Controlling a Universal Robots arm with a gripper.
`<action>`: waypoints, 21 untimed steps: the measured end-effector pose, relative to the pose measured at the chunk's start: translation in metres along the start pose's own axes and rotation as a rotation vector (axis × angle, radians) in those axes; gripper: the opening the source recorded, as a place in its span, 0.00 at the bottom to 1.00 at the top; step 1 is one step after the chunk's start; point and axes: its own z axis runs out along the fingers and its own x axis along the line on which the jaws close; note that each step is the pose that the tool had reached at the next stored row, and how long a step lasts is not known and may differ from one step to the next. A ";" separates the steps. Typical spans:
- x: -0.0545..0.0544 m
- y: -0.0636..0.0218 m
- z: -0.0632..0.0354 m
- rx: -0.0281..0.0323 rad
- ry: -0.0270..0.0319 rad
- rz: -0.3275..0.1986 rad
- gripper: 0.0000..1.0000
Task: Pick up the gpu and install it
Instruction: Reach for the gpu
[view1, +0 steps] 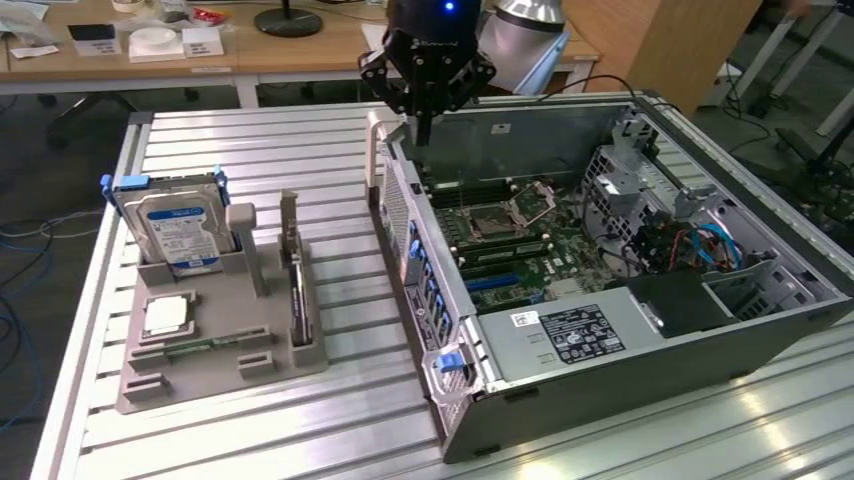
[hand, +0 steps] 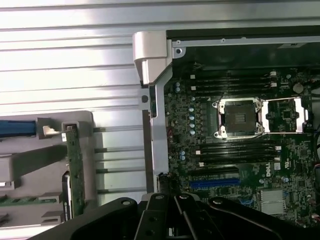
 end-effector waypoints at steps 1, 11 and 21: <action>0.002 -0.0003 -0.0001 0.0000 0.0001 0.000 0.11; 0.026 -0.0027 -0.0007 0.0000 0.0000 0.000 0.11; 0.045 -0.0045 -0.0013 0.0000 0.0000 0.000 0.11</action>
